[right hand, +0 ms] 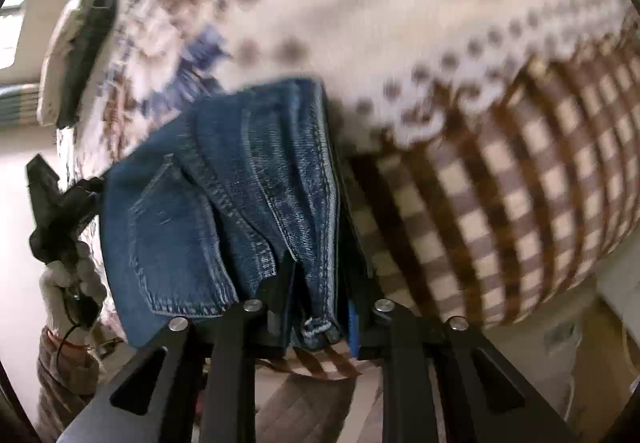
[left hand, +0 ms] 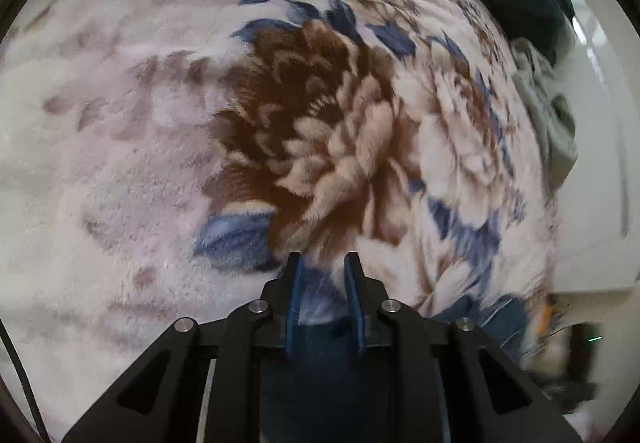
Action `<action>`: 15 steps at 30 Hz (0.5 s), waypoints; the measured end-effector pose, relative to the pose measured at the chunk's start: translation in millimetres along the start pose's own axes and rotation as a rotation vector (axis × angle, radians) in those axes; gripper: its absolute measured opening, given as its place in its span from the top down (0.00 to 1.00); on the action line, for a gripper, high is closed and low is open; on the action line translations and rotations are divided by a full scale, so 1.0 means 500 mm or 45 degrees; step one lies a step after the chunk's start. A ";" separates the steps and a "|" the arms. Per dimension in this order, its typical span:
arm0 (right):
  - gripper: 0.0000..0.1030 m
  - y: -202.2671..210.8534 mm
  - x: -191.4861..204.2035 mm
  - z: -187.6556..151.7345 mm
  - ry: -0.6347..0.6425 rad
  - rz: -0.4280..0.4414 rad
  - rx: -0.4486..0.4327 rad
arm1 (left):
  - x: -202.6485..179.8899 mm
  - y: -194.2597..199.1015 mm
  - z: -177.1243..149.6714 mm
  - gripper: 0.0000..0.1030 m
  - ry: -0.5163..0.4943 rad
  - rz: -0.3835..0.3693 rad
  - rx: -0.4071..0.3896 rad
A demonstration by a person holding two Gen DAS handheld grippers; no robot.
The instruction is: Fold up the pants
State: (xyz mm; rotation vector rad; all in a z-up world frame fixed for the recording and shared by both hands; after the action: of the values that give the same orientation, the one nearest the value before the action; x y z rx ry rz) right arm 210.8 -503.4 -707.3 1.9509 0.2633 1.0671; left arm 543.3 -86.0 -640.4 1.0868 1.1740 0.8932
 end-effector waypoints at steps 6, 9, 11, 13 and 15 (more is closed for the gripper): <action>0.16 0.031 0.003 0.008 -0.040 0.087 -0.066 | 0.088 0.087 -0.022 0.24 0.295 -0.053 -0.041; 0.11 0.075 0.010 -0.005 0.050 0.051 -0.201 | 0.119 0.125 -0.057 0.05 0.354 -0.027 -0.139; 0.11 0.080 0.005 -0.027 0.043 0.074 -0.202 | 0.122 0.125 -0.098 0.04 0.367 -0.036 -0.108; 0.11 0.061 -0.008 -0.056 -0.048 0.176 -0.167 | 0.117 0.108 -0.134 0.04 0.394 -0.082 -0.048; 0.11 0.031 -0.018 -0.073 -0.131 0.274 -0.138 | 0.106 0.084 -0.174 0.04 0.432 -0.162 0.040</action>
State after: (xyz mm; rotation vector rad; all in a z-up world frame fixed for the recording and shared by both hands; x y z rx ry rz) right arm 174.0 -495.8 -691.3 1.9602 -0.0622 1.0894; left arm 467.6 -9.3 -617.1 0.8946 1.5242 0.9865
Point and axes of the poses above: each gripper's, at about its wrist camera, not at the fingertips, and y roughly against the way its jaws point, x to its left, z to its top, the point moved 8 cm from there along -y, roughly the way its jaws point, and after that the axes turned 14 degrees about z, right-handed, at the moved point
